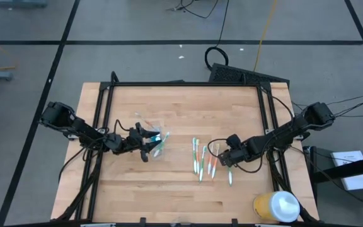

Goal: Pick & Place toothbrushing station
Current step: Put the green toothbrush in the transparent organizer

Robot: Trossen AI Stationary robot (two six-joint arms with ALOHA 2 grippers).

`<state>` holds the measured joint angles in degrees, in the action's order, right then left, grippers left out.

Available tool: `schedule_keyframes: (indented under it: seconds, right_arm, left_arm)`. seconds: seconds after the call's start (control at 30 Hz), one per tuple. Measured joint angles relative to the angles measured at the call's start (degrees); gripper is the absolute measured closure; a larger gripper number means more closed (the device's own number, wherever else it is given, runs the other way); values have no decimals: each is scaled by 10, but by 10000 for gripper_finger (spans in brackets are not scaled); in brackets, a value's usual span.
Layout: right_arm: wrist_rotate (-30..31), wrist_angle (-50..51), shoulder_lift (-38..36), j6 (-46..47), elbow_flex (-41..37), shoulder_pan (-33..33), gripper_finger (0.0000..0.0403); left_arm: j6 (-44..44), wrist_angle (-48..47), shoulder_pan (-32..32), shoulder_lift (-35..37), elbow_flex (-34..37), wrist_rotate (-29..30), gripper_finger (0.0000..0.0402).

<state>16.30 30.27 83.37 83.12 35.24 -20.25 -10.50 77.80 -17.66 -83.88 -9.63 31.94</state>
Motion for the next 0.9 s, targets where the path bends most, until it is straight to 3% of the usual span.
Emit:
schedule_keyframes:
  seconds: [0.57, 0.9]
  right_arm:
    - [18, -40, -39, -95, -2, 0, 355]
    - [83, -185, -93, -242, -3, 6, 372]
  left_arm:
    - [0, 0, 0, 0, 0, -2, 199]
    - [0, -1, 0, 0, 0, -2, 199]
